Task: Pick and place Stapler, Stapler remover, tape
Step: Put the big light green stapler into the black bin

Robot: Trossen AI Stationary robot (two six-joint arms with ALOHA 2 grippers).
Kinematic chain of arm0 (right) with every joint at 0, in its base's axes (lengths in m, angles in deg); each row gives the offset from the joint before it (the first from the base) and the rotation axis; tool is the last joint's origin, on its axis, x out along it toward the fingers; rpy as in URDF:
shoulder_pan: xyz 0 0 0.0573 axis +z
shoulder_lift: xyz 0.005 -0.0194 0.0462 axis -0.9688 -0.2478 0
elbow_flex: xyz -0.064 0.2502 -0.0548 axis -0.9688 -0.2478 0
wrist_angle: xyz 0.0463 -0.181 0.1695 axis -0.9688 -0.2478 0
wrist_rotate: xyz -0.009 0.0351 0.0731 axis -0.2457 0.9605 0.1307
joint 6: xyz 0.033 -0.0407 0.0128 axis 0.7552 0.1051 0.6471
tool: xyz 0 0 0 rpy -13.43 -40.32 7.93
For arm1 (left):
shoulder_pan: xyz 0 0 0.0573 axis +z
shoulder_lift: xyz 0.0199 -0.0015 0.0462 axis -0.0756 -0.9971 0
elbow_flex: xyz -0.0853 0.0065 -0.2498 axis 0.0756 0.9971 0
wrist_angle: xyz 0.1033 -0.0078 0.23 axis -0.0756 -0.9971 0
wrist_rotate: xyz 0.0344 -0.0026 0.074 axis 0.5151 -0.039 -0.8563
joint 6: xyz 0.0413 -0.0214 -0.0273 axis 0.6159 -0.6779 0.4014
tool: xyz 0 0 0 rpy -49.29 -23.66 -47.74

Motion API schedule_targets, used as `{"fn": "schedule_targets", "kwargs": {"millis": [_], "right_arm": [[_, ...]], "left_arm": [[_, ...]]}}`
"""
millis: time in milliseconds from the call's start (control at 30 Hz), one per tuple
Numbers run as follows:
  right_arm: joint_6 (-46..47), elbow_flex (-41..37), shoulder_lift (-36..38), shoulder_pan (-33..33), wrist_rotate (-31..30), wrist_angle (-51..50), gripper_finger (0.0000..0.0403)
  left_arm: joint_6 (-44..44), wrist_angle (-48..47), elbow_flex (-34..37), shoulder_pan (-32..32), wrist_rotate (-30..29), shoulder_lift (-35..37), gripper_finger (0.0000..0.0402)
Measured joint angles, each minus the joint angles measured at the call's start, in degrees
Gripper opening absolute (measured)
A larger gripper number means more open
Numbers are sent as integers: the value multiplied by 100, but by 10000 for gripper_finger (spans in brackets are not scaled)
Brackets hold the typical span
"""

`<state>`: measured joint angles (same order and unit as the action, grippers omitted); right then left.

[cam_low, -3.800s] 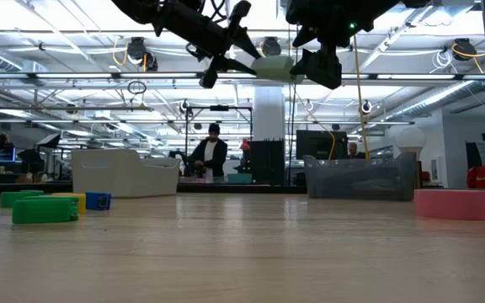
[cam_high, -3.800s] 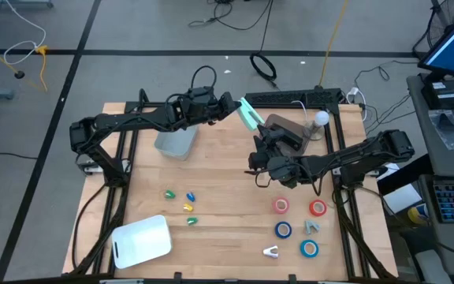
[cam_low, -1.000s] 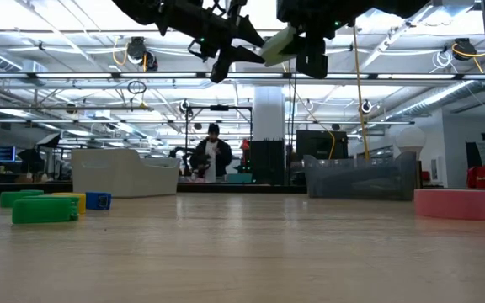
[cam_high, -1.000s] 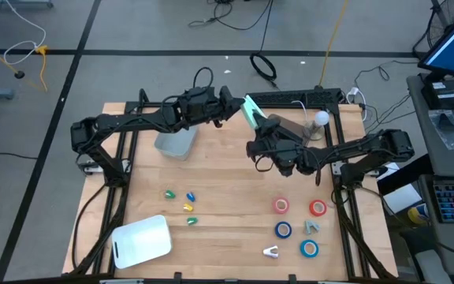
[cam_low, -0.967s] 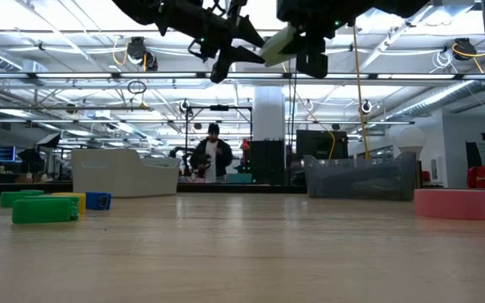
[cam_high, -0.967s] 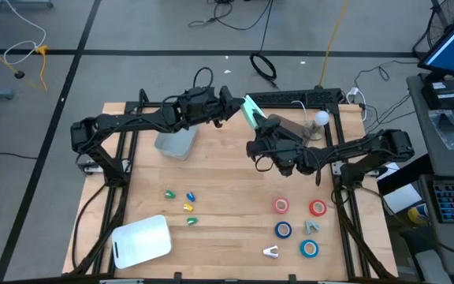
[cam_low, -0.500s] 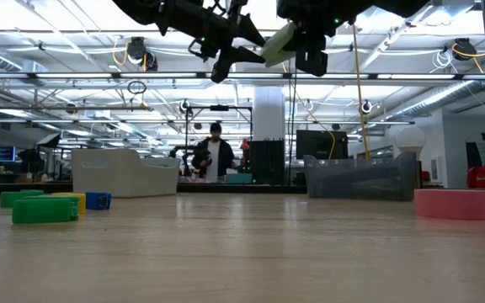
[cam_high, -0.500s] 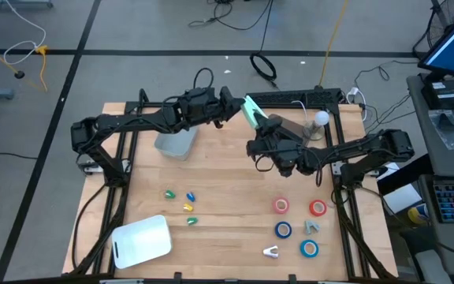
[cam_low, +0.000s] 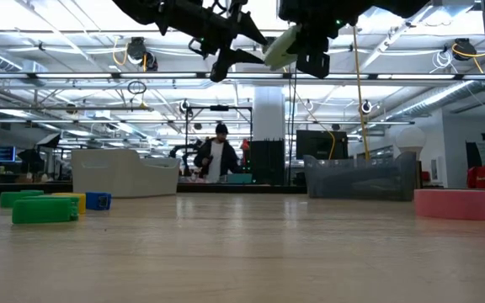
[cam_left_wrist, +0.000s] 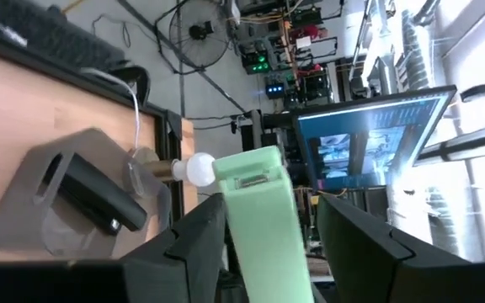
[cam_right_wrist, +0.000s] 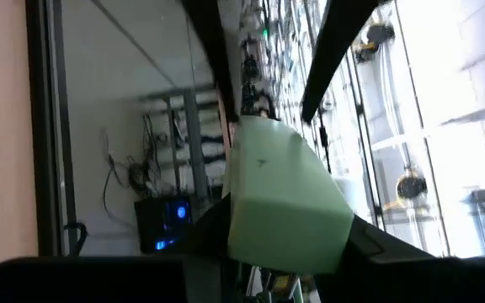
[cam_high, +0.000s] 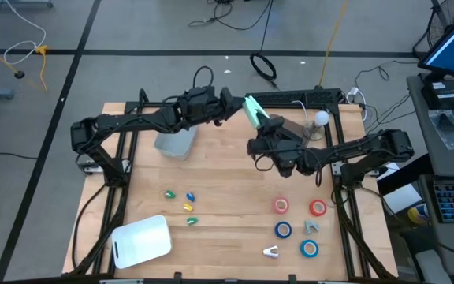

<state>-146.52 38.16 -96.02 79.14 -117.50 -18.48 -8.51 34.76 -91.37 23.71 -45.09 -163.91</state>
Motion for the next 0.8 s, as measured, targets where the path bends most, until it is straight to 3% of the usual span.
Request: {"fn": "schedule_targets", "kwargs": {"millis": [433,800], "right_arm": [[577,-62,129,37,-1030,-24,98],[2066,-837,1302,37,-1279,-213,98]], "left_arm": [[1334,-350,-16,283,141,18,189],[2055,-1861,-11,270,306,13,189]]}}
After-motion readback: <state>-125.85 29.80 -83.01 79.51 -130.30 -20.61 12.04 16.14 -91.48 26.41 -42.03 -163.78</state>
